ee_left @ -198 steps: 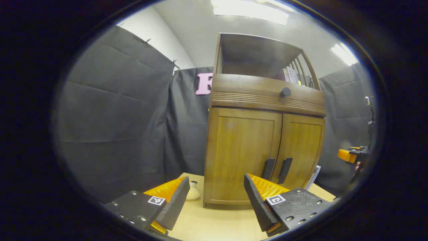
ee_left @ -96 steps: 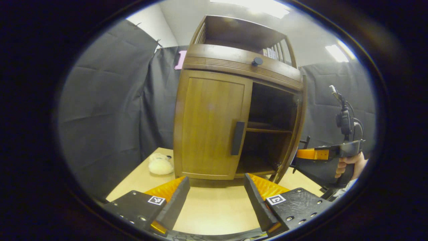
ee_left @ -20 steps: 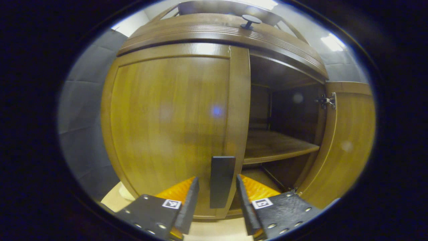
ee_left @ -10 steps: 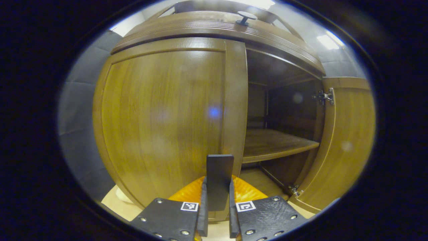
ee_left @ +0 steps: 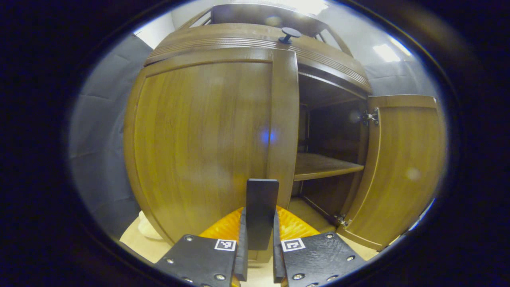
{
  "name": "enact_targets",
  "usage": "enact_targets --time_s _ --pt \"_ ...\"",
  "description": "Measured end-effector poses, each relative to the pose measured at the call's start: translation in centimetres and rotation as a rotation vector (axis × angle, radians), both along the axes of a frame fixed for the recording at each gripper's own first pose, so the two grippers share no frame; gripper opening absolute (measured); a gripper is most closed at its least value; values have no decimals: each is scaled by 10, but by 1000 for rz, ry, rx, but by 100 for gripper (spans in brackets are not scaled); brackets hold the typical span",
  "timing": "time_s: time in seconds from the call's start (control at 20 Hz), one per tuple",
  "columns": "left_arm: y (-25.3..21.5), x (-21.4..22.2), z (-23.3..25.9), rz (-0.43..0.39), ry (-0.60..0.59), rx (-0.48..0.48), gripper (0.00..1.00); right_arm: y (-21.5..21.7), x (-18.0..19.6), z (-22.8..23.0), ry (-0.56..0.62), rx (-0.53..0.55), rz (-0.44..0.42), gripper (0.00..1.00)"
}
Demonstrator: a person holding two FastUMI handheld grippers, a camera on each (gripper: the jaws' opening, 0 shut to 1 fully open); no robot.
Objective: Open the right door of the double-door shoe cabinet with the right hand, and open the left door with the left hand.
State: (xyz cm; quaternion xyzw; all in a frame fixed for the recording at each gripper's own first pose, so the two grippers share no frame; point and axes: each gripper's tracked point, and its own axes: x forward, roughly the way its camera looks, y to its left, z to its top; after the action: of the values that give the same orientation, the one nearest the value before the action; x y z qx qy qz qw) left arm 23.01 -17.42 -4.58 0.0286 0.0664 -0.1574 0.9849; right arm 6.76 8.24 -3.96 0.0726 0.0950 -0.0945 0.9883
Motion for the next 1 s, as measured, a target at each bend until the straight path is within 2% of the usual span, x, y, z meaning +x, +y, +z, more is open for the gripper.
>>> enact_targets --time_s 0.1,0.25,0.3,0.35,0.4,0.45,0.55,0.6,0.65,0.8,0.85,0.9,0.95,1.0 --pt "2 1 4 -5 -5 -4 34 9 3 -1 3 13 24 96" --pt "3 -5 12 -28 -23 2 15 22 6 -1 2 14 59 96" --pt "3 -6 10 -35 -28 1 27 26 7 -2 3 9 71 95" --pt "3 -6 10 -39 -27 -6 14 30 8 -2 4 4 81 95" --pt "4 -8 10 -41 -27 -13 27 33 9 -3 5 1 91 95" --pt "5 -9 12 -43 -29 -14 27 36 10 -3 5 -1 98 95" --pt "6 -10 14 -41 -37 -12 18 41 11 -6 10 6 110 95" --pt "7 -12 15 -39 -39 -12 21 43 13 -8 13 13 117 95" --pt "7 -13 15 -41 -42 -11 18 45 14 -9 16 19 122 95" --pt "8 -20 17 -60 -52 -15 27 50 16 -12 22 20 134 95" --pt "10 -22 17 -63 -53 -23 21 55 17 -11 19 17 143 95" --pt "14 -24 17 -63 -54 -26 21 59 20 -12 20 14 155 92" --pt "16 -25 19 -60 -57 -24 21 63 22 -13 24 13 168 95" --pt "17 -27 19 -55 -61 -21 14 67 22 -15 26 14 179 95"
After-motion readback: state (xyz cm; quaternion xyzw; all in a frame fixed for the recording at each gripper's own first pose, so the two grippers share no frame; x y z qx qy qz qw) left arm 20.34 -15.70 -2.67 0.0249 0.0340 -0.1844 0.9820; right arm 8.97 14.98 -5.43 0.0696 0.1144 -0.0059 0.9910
